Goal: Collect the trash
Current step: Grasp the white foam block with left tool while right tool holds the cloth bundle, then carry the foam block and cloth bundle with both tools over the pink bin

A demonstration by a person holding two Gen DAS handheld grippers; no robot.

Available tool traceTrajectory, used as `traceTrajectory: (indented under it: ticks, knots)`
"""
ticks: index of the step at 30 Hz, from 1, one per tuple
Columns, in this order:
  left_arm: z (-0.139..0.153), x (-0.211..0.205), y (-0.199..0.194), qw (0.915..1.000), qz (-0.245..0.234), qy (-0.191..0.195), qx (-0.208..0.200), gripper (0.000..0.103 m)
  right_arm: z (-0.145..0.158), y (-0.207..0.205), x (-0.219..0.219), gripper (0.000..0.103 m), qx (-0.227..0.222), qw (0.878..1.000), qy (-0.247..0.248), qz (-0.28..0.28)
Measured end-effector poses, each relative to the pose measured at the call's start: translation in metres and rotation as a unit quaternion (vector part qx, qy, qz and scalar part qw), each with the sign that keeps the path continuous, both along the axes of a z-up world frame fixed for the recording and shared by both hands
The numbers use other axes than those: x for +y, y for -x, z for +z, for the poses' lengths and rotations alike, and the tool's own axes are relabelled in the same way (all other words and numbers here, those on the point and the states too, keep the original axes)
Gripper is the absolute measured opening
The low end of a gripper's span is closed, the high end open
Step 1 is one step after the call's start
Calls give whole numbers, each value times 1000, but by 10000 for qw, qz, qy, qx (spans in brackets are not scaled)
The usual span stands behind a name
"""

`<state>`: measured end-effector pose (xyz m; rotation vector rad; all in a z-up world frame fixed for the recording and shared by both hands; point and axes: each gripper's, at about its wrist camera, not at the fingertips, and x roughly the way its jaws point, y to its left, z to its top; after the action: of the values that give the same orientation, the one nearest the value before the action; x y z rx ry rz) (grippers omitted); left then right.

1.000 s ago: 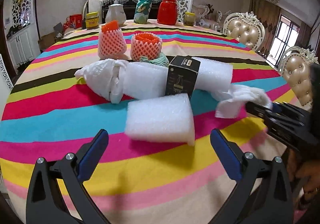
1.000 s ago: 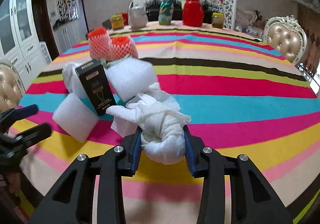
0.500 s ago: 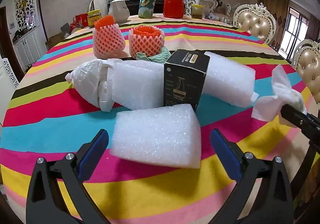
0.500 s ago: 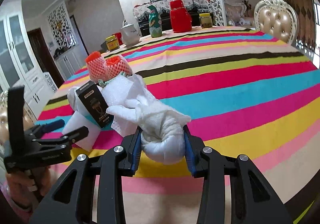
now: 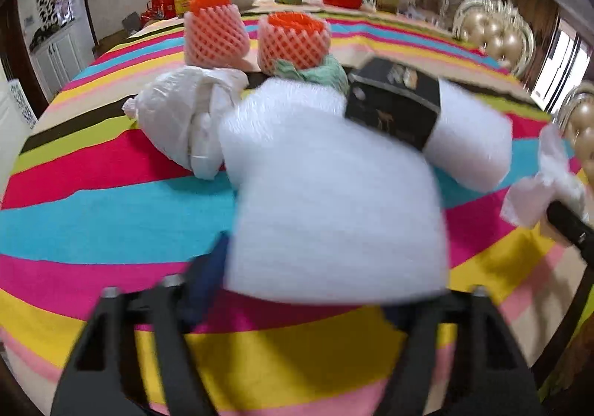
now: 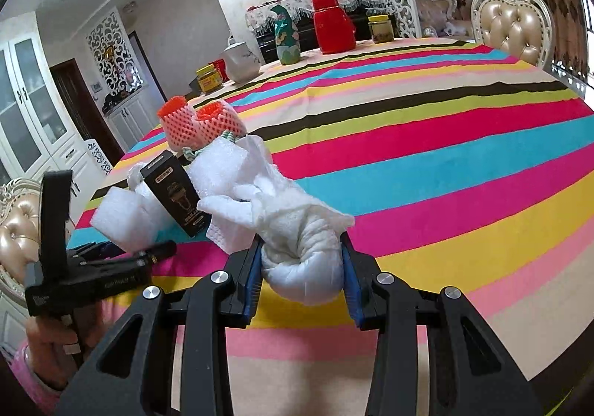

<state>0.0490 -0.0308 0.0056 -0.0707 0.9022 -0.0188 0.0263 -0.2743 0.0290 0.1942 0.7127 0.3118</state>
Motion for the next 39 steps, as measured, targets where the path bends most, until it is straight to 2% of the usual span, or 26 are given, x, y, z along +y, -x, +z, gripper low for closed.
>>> traceTrajectory:
  ticks: [3, 5, 9, 15, 23, 29, 32, 36, 39]
  knots:
    - [4, 12, 2, 9986, -60, 509, -150, 40, -1, -1, 2, 39, 28, 10000, 17, 44]
    - [8, 15, 6, 9974, -67, 639, -333, 40, -1, -1, 1, 39, 44, 10000, -10, 47]
    - [17, 12, 12, 9961, -160, 611, -609, 40, -1, -1, -1, 39, 30, 10000, -27, 14]
    - [34, 8, 31, 9904, -205, 511, -1267, 39, 0, 0, -2, 39, 5, 10000, -41, 15]
    - [36, 9, 36, 9885, -221, 543, -1394, 39, 2, 5, 1, 39, -140, 9999, 66, 4]
    - [46, 15, 43, 9830, -116, 531, -1753, 40, 3, 5, 4, 39, -124, 9997, 206, -60]
    - [48, 16, 49, 9833, -76, 593, -1718, 40, 2, 4, 7, 39, -93, 9994, 307, -114]
    - [51, 14, 63, 9831, -189, 384, -1779, 40, 10, 19, 13, 39, -301, 9972, 643, -212]
    - [54, 14, 85, 9819, -277, 250, -1858, 40, 21, 40, 17, 39, -459, 9969, 625, -126]
